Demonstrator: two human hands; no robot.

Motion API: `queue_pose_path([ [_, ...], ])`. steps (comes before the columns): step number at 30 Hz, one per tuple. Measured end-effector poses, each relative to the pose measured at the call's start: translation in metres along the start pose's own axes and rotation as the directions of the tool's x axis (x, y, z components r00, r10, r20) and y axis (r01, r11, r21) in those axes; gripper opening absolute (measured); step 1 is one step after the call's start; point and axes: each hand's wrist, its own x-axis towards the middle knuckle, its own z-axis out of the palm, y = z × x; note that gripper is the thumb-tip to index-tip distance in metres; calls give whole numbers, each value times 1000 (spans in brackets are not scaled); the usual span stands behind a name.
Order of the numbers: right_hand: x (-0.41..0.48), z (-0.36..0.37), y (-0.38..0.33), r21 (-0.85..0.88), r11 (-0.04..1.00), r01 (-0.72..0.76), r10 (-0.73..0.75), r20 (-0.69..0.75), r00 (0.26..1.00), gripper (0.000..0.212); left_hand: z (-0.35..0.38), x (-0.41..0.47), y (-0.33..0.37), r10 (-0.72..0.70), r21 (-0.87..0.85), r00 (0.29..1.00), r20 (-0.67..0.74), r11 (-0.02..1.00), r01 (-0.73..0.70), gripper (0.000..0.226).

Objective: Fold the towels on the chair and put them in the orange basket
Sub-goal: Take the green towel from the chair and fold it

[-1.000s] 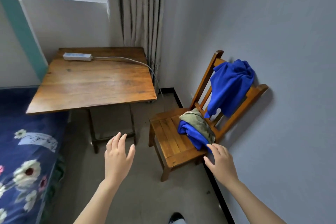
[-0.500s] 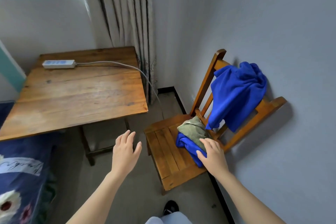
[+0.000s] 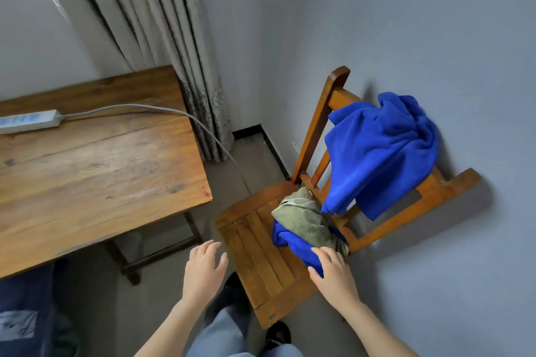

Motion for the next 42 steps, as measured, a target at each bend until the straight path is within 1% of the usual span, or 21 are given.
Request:
queue_pose_path([
  [3,15,0,-3,13,998,-69,69,6,998,45,4,35,13,68,-9,993,97,998,-67,39],
  [6,30,-2,-10,27,986,-166,167,-5,986,44,4,71,25,145,-29,969,200,989,-142,38],
  [10,58,-7,-26,19,961,-275,275,8,961,45,-2,122,39,244,-57,935,258,970,-237,36],
  [15,86,-3,-48,16,924,-382,381,47,923,43,2,166,40,281,-69,889,362,959,-275,35],
  [22,122,16,-51,42,908,-417,409,128,903,44,42,192,40,252,-32,826,505,961,-274,28],
  [26,150,32,-38,23,911,-412,404,151,902,43,73,207,38,206,8,794,572,967,-256,34],
  [29,175,46,-26,-39,910,-414,415,126,901,41,95,221,40,196,20,802,565,968,-250,39],
  [32,200,59,-17,-114,910,-400,407,53,912,41,122,238,47,201,15,811,550,968,-250,44],
  [34,216,67,-6,-111,926,-361,367,43,929,48,140,249,54,206,-11,797,568,970,-243,50],
  [35,223,72,2,-157,923,-351,362,40,931,57,150,254,56,207,-32,774,598,971,-235,55],
  [36,230,76,8,-182,918,-351,363,37,931,64,160,258,59,204,-55,737,644,974,-222,63],
  [37,235,79,13,-193,922,-337,352,48,935,69,171,263,59,192,-70,683,705,977,-202,73],
  [39,240,84,21,-178,936,-305,319,57,946,72,186,266,59,165,-81,567,807,982,-171,89],
  [40,240,87,26,-218,939,-266,291,86,953,71,192,266,60,147,-61,525,839,982,-177,91],
  [41,239,88,29,-249,935,-254,291,127,948,70,196,264,61,126,-19,510,851,978,-210,87],
  [42,237,87,29,-286,919,-270,327,175,929,68,199,260,60,112,31,517,849,965,-259,77],
])
